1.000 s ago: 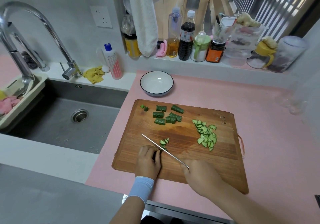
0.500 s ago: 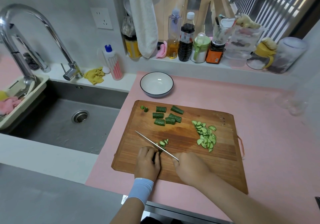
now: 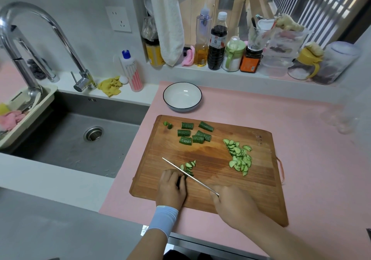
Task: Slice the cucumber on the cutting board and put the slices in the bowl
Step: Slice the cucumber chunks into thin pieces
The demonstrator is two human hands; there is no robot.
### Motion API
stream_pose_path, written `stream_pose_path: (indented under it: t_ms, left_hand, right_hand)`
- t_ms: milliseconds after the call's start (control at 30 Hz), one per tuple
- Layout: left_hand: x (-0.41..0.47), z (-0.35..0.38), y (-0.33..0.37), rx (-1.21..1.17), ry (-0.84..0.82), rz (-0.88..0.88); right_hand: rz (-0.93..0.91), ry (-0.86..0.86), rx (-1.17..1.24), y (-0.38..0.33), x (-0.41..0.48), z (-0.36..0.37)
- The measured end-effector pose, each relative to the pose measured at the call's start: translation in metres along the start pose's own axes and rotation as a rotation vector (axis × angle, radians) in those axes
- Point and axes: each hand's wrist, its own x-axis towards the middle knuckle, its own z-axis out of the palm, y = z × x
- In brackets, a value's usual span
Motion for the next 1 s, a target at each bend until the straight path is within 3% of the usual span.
stream_pose_path:
  t_ms: [433, 1000]
  left_hand:
    - [0.001, 0.0, 0.0, -0.025, 0.008, -0.002]
    - [0.0, 0.0, 0.0, -0.003, 0.012, -0.018]
  right_hand:
    - [0.028, -0.074, 0.047, -0.02, 0.033, 0.002]
    - [-0.008, 0.018, 0.012, -0.01, 0.015, 0.007]
